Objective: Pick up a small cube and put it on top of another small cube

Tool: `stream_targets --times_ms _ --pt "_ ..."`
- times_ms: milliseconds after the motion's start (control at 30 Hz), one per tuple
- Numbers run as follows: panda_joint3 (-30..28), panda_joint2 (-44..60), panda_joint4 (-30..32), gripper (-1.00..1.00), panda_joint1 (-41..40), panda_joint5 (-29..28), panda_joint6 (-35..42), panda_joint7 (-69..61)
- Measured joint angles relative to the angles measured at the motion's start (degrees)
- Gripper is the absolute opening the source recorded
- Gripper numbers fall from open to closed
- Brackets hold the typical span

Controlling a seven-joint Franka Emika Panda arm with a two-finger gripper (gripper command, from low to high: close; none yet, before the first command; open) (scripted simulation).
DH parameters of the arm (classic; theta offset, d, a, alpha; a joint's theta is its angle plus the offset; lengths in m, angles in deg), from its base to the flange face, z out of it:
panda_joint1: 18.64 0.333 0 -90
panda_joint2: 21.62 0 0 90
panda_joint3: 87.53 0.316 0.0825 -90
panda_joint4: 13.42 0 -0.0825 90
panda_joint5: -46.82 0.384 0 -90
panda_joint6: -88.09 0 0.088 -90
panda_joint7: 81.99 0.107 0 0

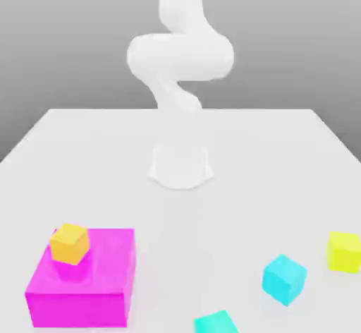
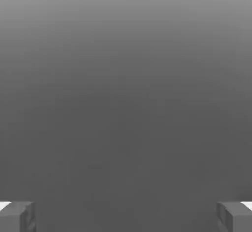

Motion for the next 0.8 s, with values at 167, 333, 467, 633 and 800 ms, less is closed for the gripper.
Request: stream_targets --times_ms 167,333,467,633,800 --pt "0.89 10.76 2.23 0.0 7.21 2.61 -4.43 -8.05" --pt "3.07 21.15 4.38 0.0 13.28 4.5 -8.71 -15.38" --pt "5.86 29.43 6.12 0.0 17.22 4.88 -12.2 -20.43" --pt "9.6 39.82 8.34 0.0 22.95 2.33 -16.68 -24.58" --pt "10.44 50.27 10.52 0.0 27.98 -4.47 -21.03 -25.68"
